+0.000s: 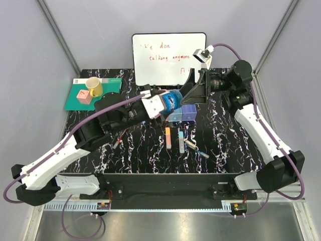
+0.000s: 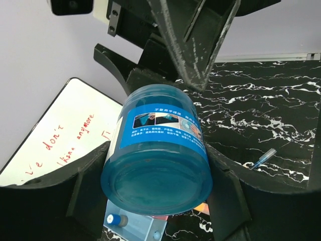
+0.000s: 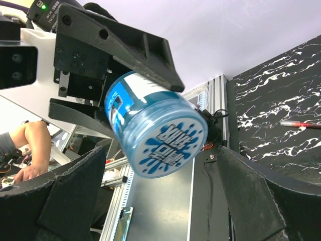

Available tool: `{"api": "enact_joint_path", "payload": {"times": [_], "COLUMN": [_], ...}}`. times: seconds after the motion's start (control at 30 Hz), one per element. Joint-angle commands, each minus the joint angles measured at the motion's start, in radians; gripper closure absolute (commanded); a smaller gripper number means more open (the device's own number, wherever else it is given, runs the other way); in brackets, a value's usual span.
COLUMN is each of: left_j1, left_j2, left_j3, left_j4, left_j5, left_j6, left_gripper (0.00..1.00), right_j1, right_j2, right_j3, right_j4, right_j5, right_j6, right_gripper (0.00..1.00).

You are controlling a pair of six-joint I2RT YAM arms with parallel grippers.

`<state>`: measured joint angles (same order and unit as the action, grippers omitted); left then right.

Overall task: Sort the stationery into containers
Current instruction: Pick up the stationery from the center of the board.

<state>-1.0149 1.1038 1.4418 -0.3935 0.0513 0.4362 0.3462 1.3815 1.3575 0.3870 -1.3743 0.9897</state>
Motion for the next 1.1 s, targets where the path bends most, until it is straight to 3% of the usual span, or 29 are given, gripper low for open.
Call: {"api": "enact_joint_path", "payload": {"times": [0.0,0.53,0.67,0.7,0.77,0.8,0.83,1.0,1.07], "left_j1": [-0.020,-0.050,-0.054,-0.056,-0.056,-0.056,-0.057,-0.057,-0.060], "left_j2": [-0.021,0.019,0.028,0.030,0.031,0.033,0.030,0.034,0.039], "left_j3": [0.069,0.048,0.051,0.049,0.045,0.045,0.040,0.043,0.052], "left_j4": [0.120,0.188,0.189,0.191,0.193,0.193,0.196,0.203,0.202], "left_j5": [-0.005,0.010,0.010,0.010,0.005,0.004,0.002,0.001,-0.001], "left_j6": [0.006,0.012,0.018,0.021,0.027,0.030,0.032,0.035,0.030], "left_gripper": [1.00,1.00,1.00,1.00,1.00,1.00,1.00,1.00,1.00], "right_j1": [-0.003,-0.004,-0.003,-0.004,-0.004,-0.004,-0.004,-0.004,-0.004], "right_j2": [-0.006,0.001,-0.002,-0.006,-0.012,-0.013,-0.015,-0.027,-0.025], "right_j3": [0.012,0.035,0.042,0.040,0.040,0.038,0.040,0.035,0.032], "right_j4": [0.050,0.078,0.082,0.085,0.087,0.085,0.085,0.085,0.085], "right_j5": [-0.016,-0.005,-0.005,-0.002,0.004,0.007,0.009,0.012,0.008], "right_j6": [0.009,0.032,0.040,0.044,0.050,0.052,0.055,0.056,0.050], "right_gripper": [0.00,0.03,0.27,0.40,0.55,0.75,0.77,0.63,0.35]}}
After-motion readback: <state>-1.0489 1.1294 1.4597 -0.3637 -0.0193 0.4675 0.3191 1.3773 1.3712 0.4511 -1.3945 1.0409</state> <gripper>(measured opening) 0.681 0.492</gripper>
